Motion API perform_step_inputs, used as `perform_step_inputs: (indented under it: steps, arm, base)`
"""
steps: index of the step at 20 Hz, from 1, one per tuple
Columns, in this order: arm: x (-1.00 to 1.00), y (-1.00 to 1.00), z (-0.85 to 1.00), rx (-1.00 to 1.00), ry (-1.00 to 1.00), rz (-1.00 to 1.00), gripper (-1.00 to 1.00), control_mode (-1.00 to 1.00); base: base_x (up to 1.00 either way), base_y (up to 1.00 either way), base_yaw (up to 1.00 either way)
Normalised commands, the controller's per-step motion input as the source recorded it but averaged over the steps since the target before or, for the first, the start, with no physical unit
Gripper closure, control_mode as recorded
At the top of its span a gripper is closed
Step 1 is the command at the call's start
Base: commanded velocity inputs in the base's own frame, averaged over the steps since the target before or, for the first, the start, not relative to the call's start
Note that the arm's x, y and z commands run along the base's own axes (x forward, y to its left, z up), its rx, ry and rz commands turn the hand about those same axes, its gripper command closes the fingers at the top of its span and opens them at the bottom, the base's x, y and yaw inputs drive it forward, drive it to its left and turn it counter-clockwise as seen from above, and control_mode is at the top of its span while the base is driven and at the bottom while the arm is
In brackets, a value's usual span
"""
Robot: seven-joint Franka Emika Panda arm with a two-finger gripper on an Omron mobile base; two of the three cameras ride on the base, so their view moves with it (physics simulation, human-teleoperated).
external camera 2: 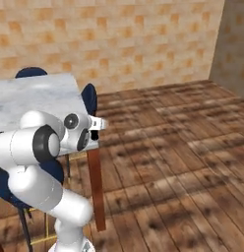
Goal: Place the large bottle from the dining counter next to the other large bottle outside the sink, and place the small bottle from the dining counter next to the other small bottle inside the sink.
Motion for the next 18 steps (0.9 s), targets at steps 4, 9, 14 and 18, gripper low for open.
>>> perform_step_inputs:
  steps: [4, 9, 14, 18]
  arm:
    - [0.0, 0.0, 0.0, 0.0, 0.0, 0.0, 1.0, 1.0]
    - [0.0, 0.0, 0.0, 0.0, 0.0, 0.0, 1.0, 1.0]
    - [0.0, 0.0, 0.0, 0.0, 0.0, 0.0, 1.0, 1.0]
    - [0.0, 0.0, 0.0, 0.0, 0.0, 0.0, 1.0, 1.0]
  base:
    - [-0.09, -0.03, -0.48]
    - [-0.32, -0.23, -0.47]
    - [-0.18, -0.34, -0.47]
    - [-0.16, -0.41, -0.43]
